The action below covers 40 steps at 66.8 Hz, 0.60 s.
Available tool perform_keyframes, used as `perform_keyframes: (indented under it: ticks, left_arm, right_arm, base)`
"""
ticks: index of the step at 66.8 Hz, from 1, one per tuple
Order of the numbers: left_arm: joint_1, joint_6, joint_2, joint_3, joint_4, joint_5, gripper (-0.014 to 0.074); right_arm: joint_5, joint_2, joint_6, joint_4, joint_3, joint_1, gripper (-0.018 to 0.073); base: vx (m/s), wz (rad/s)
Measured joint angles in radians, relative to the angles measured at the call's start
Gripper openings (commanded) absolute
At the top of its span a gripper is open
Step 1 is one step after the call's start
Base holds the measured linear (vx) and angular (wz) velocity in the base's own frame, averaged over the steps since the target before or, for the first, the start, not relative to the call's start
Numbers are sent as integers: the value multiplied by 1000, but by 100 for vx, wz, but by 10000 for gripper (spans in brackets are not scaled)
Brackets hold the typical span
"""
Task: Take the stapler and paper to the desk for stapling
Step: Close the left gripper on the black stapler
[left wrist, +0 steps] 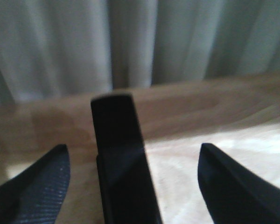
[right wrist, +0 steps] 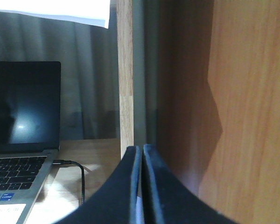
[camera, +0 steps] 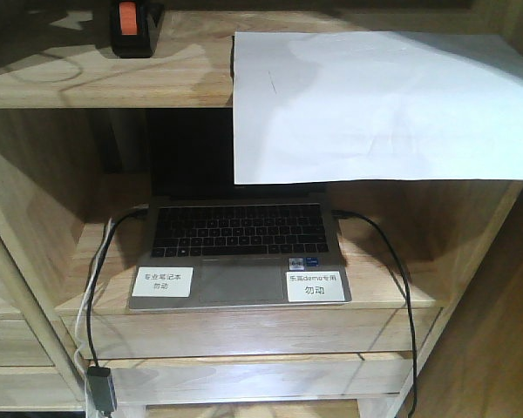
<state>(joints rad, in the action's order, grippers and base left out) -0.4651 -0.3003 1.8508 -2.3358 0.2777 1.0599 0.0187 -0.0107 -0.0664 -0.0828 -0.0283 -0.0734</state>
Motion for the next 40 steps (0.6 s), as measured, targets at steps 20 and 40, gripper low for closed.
perform_keyframes:
  ticks: [20, 40]
  left_arm:
    - [21, 0, 50, 0, -11, 6, 534]
    - [62, 2, 79, 0, -76, 7, 440]
  right_arm:
    - [0, 0, 0, 0, 0, 0, -9]
    - [0, 0, 0, 0, 0, 0, -9]
  base:
    - [0, 0]
    - [0, 0]
